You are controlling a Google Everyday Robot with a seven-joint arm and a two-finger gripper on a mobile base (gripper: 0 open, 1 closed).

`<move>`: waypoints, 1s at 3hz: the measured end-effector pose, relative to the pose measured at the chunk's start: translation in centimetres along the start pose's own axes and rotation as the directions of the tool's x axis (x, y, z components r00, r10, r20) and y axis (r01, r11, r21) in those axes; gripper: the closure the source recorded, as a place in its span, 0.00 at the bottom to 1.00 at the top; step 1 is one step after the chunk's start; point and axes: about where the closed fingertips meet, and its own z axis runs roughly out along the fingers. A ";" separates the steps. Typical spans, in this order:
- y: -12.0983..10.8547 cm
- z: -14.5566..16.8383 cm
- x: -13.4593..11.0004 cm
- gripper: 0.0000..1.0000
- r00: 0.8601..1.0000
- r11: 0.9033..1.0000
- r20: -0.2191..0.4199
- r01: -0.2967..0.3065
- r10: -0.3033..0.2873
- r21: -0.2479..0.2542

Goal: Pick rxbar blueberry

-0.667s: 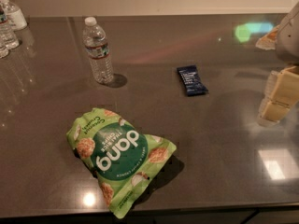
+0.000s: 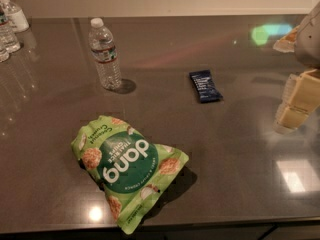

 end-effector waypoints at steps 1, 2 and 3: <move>-0.9 0.8 -0.3 0.00 0.998 1.000 0.062 -0.024 0.024 0.000; -2.4 2.6 -0.9 0.00 0.990 0.999 0.137 -0.032 0.031 0.005; -4.2 5.1 -1.5 0.00 0.980 0.999 0.196 -0.039 0.036 0.011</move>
Offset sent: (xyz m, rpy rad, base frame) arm 0.0610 0.0105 -0.0307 0.2279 -0.0818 0.0111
